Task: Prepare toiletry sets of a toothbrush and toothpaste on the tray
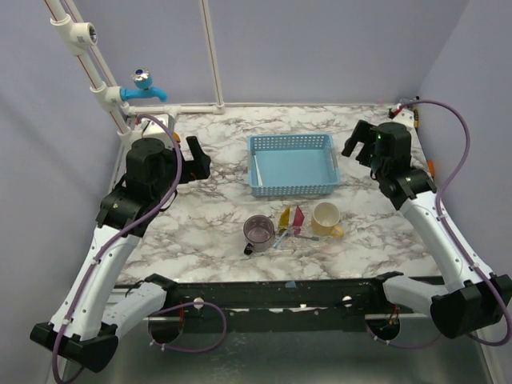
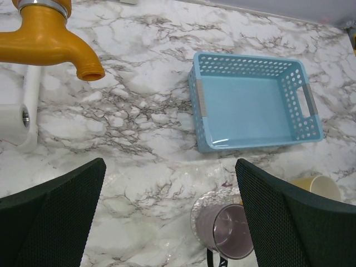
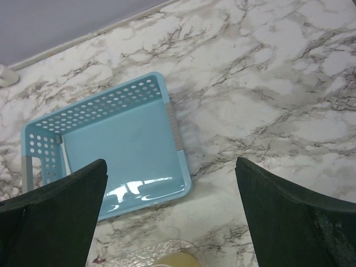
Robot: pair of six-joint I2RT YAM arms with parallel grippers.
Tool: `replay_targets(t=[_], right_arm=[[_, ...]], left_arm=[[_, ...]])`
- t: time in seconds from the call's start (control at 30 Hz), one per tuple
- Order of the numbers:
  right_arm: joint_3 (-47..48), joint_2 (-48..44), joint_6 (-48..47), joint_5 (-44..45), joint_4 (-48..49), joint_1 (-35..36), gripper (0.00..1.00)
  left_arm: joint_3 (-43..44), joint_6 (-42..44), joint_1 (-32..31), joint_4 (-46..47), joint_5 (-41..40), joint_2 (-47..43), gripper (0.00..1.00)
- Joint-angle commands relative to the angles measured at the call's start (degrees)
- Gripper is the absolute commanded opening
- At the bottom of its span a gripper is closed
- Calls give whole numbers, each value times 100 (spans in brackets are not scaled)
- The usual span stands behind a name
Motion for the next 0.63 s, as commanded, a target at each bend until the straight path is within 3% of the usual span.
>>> replay_targets(t=[0.0,0.23,0.6], right_arm=[[-182,-82,36,-278,129,-39,100],[-562,-456,159,154,151,-41,100],[-802,-673,195,-189,288,-39,100]], left_arm=[[-296,154,106,321,-143,-123,99],[-718,108,102,457,-162,-478,99],[-932,40,102,522,-218,-845,99]])
